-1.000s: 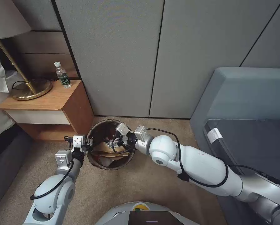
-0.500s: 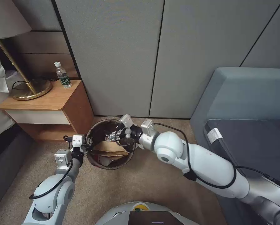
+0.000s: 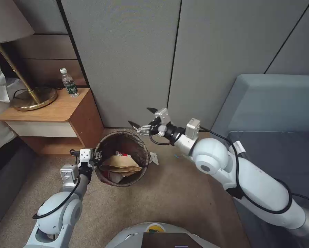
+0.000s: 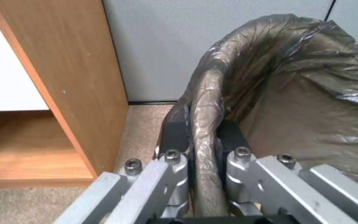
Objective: Pick up the trash bin, then pick up the garbage from the floor and place it into the trash bin.
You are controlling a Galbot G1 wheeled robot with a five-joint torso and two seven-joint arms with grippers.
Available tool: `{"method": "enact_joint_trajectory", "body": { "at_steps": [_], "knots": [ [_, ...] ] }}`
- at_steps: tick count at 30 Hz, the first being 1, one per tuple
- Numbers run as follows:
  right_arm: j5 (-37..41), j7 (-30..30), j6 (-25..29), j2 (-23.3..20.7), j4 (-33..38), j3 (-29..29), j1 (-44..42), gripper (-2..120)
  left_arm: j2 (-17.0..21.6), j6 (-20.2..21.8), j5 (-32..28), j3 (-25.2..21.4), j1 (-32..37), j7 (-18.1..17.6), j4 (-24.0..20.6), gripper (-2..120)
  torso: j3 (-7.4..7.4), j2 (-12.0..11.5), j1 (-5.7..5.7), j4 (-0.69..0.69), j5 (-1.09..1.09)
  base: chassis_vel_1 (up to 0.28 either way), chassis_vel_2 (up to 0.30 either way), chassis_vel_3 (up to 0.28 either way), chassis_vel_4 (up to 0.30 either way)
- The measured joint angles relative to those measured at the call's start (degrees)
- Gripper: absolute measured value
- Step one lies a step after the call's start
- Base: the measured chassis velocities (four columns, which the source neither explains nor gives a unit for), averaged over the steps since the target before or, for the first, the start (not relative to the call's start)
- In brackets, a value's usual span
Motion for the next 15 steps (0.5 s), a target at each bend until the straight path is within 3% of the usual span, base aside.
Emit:
{"method": "enact_joint_trajectory", "body": {
  "at_steps": [2, 4, 7, 15],
  "knots": [
    [-0.5, 0.3, 0.6, -0.4, 0.1, 0.6, -0.8, 100, 0.0, 0.0, 0.0, -0.1, 0.0, 0.0, 0.0, 5, 0.00, 0.0, 0.00, 0.00, 0.00, 0.000, 0.000, 0.000, 0.000],
    [-4.9, 1.8, 3.4, -2.0, 0.9, 5.7, -8.5, 100, -0.1, 0.0, -0.1, -0.4, 0.1, 0.0, 0.0, 5, 0.00, 0.0, 0.00, -0.01, 0.00, 0.000, 0.000, 0.000, 0.000],
    [-6.9, 2.8, 4.4, -2.2, 1.2, 8.5, -12.3, 100, -0.2, 0.0, -0.1, -0.5, 0.2, -0.1, -0.1, 5, 0.00, 0.0, 0.00, -0.01, 0.00, 0.000, 0.000, 0.000, 0.000],
    [-16.6, 2.7, 8.2, 1.4, 0.0, 18.8, -23.6, 100, -0.2, -0.1, -0.2, -0.8, 0.4, -0.1, -0.2, 5, 0.00, 0.0, 0.00, 0.00, 0.00, 0.000, 0.000, 0.000, 0.000]
  ]
}}
